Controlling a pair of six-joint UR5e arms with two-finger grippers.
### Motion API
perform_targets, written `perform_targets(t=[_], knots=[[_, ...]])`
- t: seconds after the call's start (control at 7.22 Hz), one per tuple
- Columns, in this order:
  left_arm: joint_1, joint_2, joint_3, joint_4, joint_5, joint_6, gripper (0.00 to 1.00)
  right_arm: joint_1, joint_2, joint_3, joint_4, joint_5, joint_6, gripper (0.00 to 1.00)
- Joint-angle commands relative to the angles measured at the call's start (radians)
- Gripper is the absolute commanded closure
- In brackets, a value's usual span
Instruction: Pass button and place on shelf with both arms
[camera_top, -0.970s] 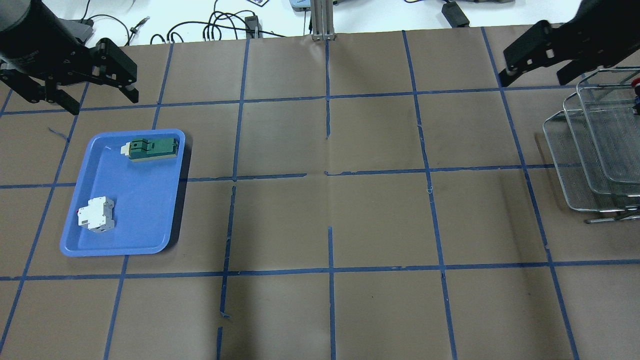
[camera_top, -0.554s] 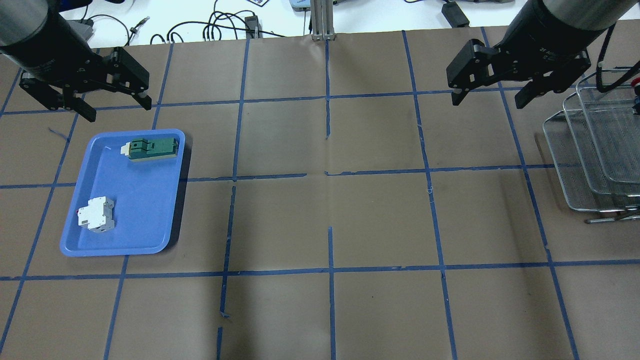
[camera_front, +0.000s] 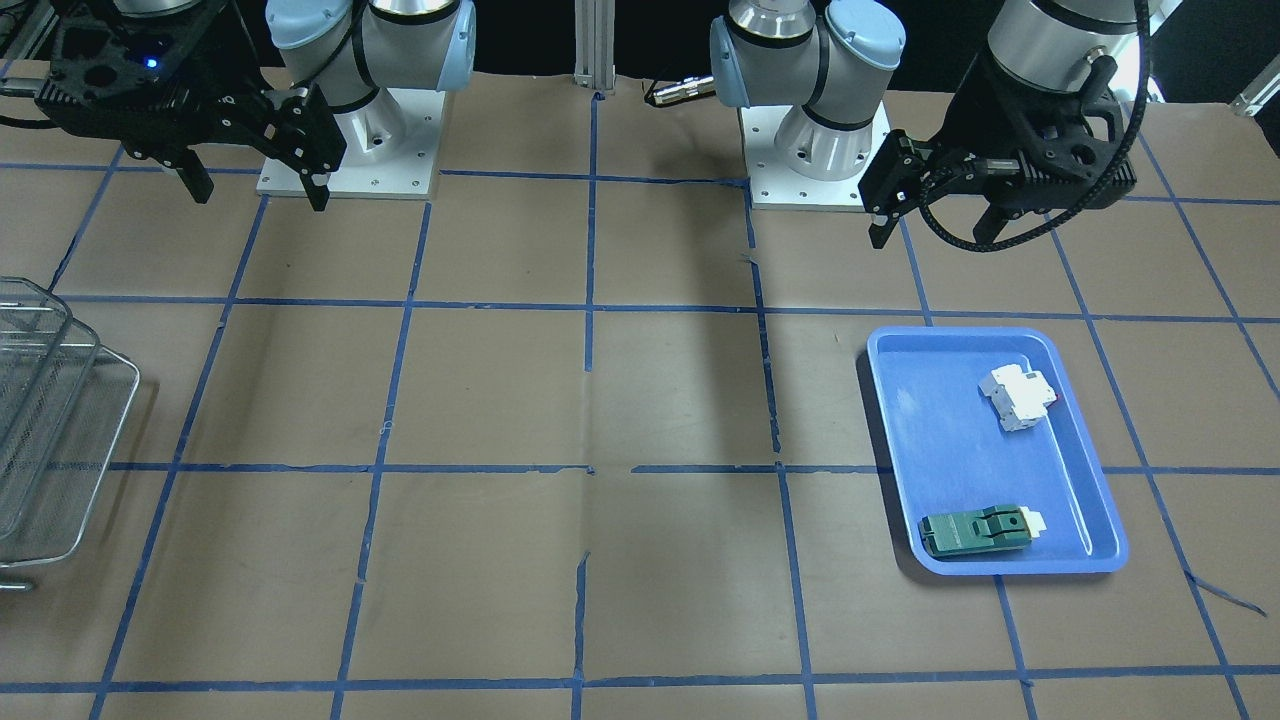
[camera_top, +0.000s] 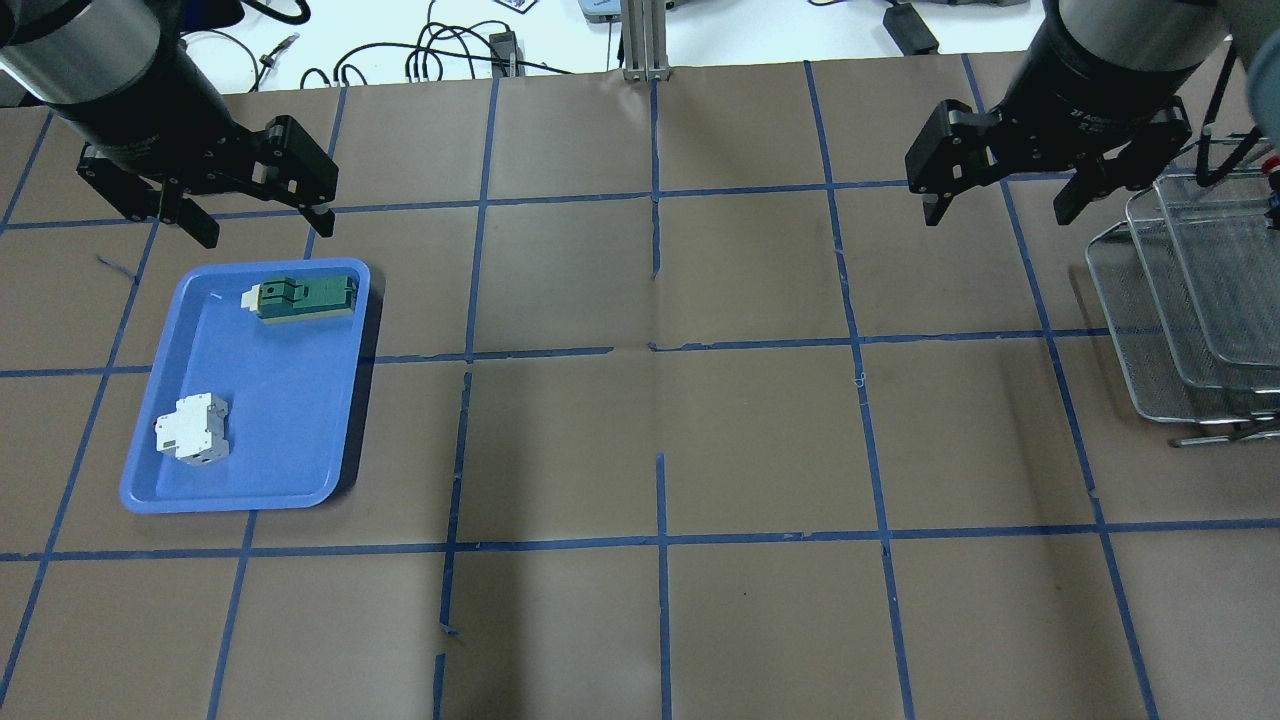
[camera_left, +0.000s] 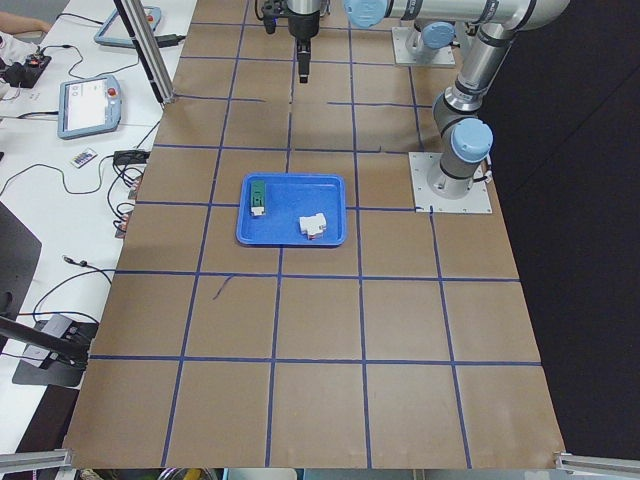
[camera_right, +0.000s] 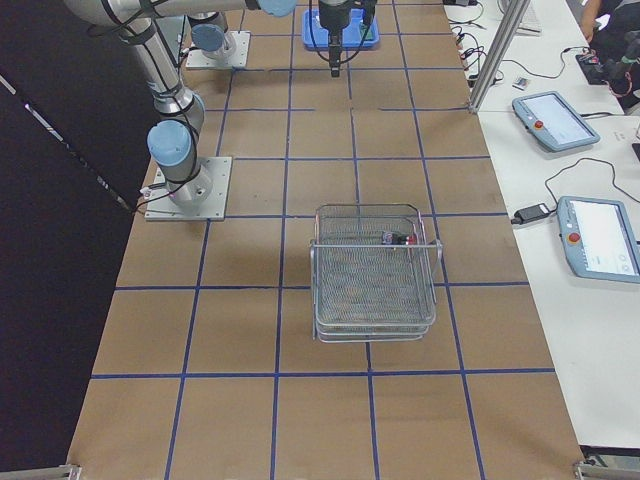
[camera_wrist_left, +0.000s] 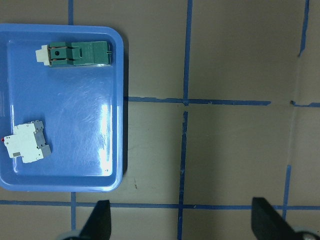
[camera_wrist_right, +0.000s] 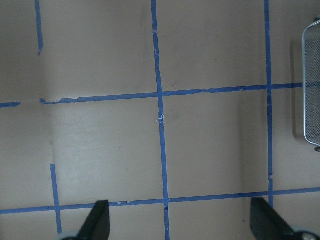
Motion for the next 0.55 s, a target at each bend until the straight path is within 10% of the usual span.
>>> perform_targets(t=[0.0, 0.42], knots=[[0.007, -0.002, -0.027, 0.049, 0.001, -0.001, 0.0, 0.002, 0.005, -0.001, -0.003, -0.003, -0.003, 0.0], [0.009, 0.005, -0.053, 0.048, -0.004, -0.002, 0.0, 0.0, 0.005, -0.001, -0.006, 0.0, -0.003, 0.0]])
